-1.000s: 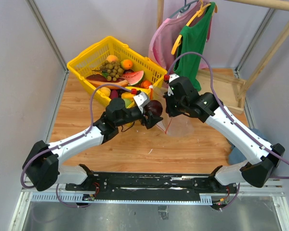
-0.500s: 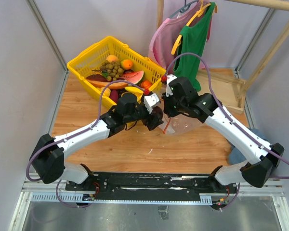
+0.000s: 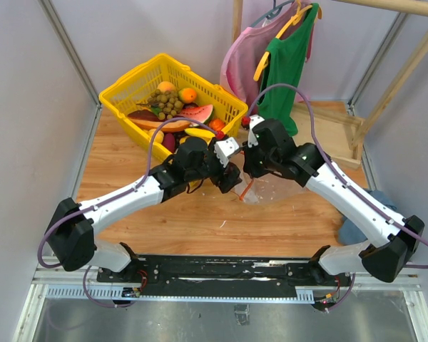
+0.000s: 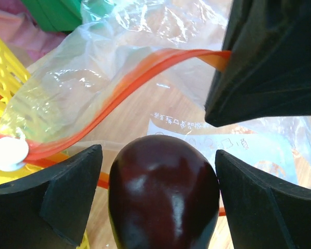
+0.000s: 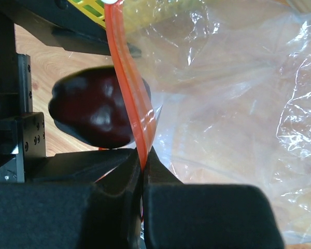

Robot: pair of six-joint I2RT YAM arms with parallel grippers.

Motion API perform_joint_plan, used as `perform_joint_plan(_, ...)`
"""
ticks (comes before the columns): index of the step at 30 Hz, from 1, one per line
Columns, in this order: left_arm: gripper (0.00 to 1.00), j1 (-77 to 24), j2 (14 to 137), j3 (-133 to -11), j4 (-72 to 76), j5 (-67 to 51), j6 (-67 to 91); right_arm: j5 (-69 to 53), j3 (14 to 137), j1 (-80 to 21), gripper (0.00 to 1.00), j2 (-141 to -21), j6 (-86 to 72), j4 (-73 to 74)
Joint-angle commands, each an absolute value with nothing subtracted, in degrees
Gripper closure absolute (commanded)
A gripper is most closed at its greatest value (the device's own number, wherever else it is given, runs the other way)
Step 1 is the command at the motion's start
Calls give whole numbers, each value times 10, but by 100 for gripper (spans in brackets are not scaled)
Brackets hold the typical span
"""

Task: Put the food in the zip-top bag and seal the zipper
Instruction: Place the fake fruit in the zipper food storage bag.

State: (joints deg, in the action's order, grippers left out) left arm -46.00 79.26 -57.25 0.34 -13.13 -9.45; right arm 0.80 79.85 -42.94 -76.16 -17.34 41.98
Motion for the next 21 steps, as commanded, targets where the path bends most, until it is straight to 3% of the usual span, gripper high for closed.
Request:
perform_joint_plan(1,10,-465,797,-599,-4,-102,-70,14,777,-418,99,-748,-207,407)
perform_joint_plan(9,38,-465,799,-632,-18,-120,4,-73,733,-395,99,-741,-240,341)
perform_joint_plan(12,39,-465,801,-634,-15,-116,31,-84,724,-389,99,-738,-247,325)
perform_joint_plan(21,26,-465,770,-682,-67,-47,109,-120,677,-338,99,-729,-303,305)
